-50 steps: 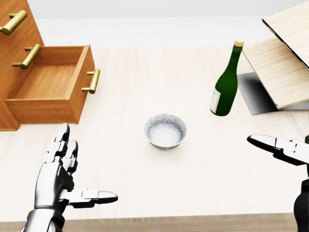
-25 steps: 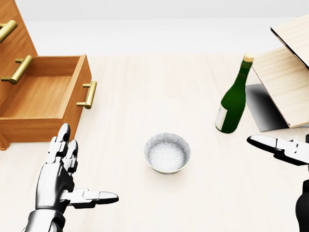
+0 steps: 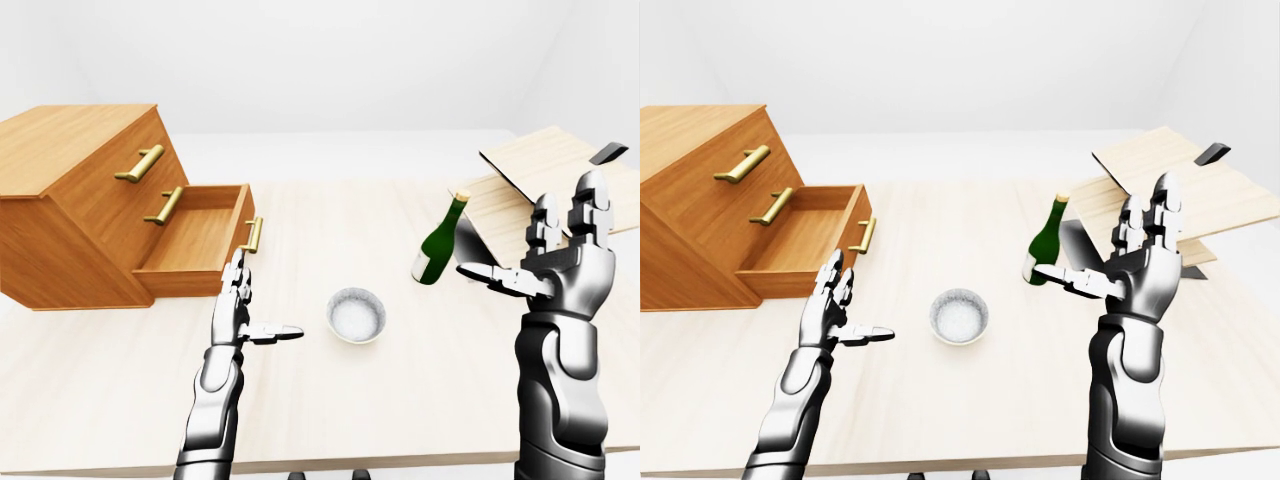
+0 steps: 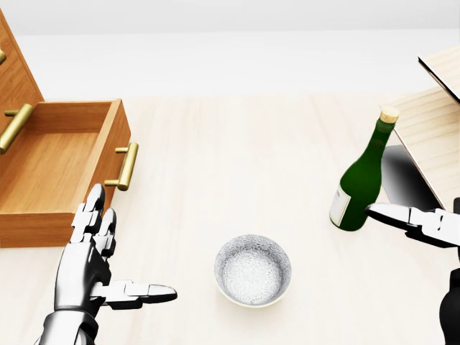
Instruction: Close the bottom drawer of the cabinet.
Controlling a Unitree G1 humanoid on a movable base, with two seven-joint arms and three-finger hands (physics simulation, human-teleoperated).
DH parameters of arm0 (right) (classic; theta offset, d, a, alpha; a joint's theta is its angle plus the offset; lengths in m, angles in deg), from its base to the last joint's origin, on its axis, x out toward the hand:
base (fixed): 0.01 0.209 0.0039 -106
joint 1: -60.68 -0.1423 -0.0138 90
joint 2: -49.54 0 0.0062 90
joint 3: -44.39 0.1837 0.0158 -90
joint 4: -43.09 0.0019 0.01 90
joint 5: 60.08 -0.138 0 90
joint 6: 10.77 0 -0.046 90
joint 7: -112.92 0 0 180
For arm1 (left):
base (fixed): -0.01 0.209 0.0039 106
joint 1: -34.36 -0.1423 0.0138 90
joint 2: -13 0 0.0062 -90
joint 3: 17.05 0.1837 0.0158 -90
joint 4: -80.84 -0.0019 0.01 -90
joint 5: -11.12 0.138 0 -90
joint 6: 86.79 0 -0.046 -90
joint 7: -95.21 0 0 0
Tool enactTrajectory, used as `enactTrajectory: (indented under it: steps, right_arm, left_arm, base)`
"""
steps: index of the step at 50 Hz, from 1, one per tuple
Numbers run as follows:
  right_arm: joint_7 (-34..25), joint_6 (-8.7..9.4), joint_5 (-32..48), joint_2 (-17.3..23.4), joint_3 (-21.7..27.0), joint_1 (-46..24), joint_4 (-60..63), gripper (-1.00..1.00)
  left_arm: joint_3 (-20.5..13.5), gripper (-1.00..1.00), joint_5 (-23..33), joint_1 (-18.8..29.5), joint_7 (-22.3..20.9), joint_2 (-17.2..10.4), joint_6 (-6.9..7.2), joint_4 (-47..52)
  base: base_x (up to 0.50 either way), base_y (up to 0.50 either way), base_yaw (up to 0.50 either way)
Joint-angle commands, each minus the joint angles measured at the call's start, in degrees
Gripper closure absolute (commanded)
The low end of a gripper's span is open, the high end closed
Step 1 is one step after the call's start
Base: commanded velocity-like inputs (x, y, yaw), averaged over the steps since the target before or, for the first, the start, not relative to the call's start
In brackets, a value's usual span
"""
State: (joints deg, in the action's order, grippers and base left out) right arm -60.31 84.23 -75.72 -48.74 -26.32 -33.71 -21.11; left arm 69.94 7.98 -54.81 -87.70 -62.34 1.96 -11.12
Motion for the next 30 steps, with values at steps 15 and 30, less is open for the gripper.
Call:
enactTrajectory:
  steps: [15, 30]
  right_arm:
    - [0.1, 0.0, -2.8, -0.8, 0.3, 1.1, 3.6, -1.0]
    - [-0.7, 0.0, -3.0, -1.4, -0.4, 1.9, 5.0, -1.0]
  left_arm:
    - [-2.2, -1.0, -1.0, 8.4, 0.5, -1.9, -2.65, -12.8]
    - [-4.2, -1.0, -1.3, 32.6, 2.9, -7.9, -3.75, -53.6]
  base:
    - [0.06, 0.0, 0.0]
    - [0.0, 0.0, 0.0]
